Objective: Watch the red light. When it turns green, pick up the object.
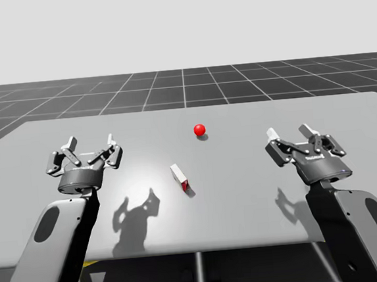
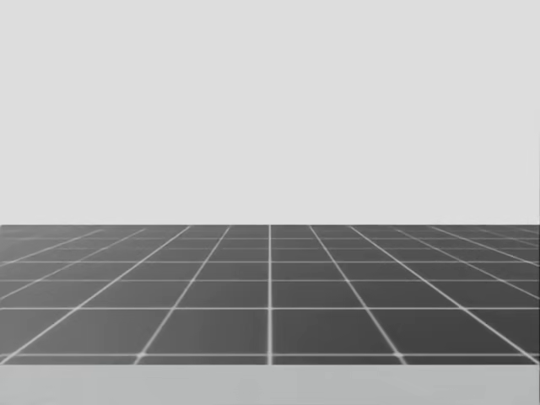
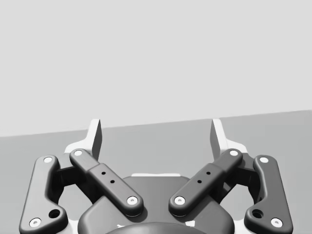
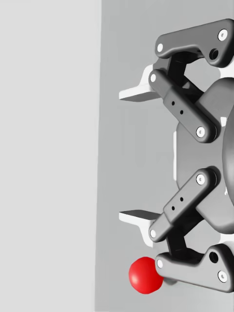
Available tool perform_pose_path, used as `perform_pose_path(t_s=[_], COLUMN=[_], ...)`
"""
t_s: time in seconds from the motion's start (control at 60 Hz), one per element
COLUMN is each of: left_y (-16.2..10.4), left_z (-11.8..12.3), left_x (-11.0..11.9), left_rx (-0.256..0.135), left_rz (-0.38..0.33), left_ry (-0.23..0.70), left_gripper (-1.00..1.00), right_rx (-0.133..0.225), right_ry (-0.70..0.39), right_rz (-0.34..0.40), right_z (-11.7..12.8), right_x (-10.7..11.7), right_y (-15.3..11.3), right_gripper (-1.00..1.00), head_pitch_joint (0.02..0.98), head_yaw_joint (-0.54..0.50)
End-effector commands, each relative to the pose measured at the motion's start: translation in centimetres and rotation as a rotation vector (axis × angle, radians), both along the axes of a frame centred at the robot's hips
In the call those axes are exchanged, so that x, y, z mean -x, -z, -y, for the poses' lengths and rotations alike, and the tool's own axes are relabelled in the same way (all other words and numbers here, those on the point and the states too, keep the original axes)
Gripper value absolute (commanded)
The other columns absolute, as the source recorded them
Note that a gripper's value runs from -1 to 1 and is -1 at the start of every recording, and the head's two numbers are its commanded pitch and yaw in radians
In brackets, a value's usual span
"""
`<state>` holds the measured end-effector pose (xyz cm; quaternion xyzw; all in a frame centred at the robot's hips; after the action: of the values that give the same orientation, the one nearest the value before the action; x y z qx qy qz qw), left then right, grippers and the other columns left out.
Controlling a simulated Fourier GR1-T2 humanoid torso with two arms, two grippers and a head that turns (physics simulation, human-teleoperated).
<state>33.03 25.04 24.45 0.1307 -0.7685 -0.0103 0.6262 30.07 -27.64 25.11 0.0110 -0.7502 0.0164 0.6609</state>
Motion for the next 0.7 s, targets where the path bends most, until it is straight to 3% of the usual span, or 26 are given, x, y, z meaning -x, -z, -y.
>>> perform_pose_path(t_s=[0.017, 0.1, 0.283, 0.7], left_y=[0.51, 0.53, 0.57, 0.73], left_z=[-0.42, -0.44, -0.43, -0.60], left_x=[-0.41, -0.42, -0.42, -0.59], left_rx=[-0.010, -0.010, -0.013, -0.033], left_rz=[-0.011, -0.011, -0.013, -0.016], left_ry=[-0.016, -0.016, -0.017, -0.014], left_gripper=[-1.00, -1.00, -1.00, -1.00], right_rx=[-0.005, -0.016, 0.004, 0.011], right_ry=[0.005, 0.002, 0.001, 0.000], right_rz=[-0.044, -0.014, -0.027, -0.028], right_z=[0.12, 0.09, 0.09, -0.04], right_x=[0.08, 0.07, 0.11, 0.04], right_y=[0.53, 0.26, 0.20, 0.38], right_gripper=[-1.00, -1.00, -1.00, -1.00], head_pitch_joint=[0.089, 0.097, 0.172, 0.465], head_yaw_joint=[0.00, 0.00, 0.00, -0.02])
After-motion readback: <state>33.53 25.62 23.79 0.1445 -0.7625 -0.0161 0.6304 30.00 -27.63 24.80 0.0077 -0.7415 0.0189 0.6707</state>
